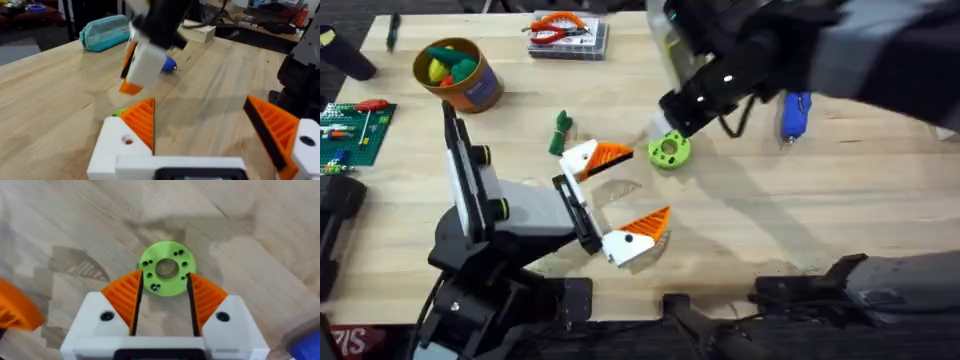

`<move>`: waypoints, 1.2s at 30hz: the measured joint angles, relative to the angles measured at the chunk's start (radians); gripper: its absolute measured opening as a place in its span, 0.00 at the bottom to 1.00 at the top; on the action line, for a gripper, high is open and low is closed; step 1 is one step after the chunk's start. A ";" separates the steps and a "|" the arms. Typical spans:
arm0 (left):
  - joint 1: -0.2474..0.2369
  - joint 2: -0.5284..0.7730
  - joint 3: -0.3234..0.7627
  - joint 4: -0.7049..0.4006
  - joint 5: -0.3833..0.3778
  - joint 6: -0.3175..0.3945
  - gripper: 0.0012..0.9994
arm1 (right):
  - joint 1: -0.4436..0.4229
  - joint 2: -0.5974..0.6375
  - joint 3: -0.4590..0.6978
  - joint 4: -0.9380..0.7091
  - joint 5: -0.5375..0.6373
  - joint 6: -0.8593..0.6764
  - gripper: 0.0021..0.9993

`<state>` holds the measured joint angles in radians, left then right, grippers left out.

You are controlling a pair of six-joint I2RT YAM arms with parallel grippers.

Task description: Pick up the gripper from the table and insert it into the empty holder that is missing its gripper. Then pick up a screw, insert it into the mounting hole, and use the screwdriver to tighten it. Finally, clean up the table by picking up the vegetable and placing it into the bucket.

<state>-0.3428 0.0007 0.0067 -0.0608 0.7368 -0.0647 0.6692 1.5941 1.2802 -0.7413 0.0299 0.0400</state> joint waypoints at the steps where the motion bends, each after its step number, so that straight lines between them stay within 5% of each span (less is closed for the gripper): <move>1: 0.000 0.000 0.000 0.000 0.000 0.000 0.99 | 0.000 -0.025 0.002 -0.018 0.010 0.005 0.53; 10: 0.000 0.000 0.000 0.000 0.000 0.000 0.99 | 0.007 -0.228 -0.012 -0.118 0.070 0.083 0.53; 16: 0.000 0.000 0.000 0.000 0.000 0.000 0.99 | 0.035 -0.348 -0.196 -0.018 0.110 0.133 0.53; 19: 0.000 0.000 0.000 0.000 0.000 0.000 0.99 | 0.038 -0.284 -0.315 0.128 0.074 0.150 0.53; 36: 0.000 0.000 0.000 0.000 0.000 0.000 0.99 | 0.103 -0.044 -0.322 0.250 0.036 0.134 0.53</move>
<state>-0.3428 0.0010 0.0067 -0.0608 0.7368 -0.0647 0.7721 1.5496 0.9581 -0.4913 0.0654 0.1744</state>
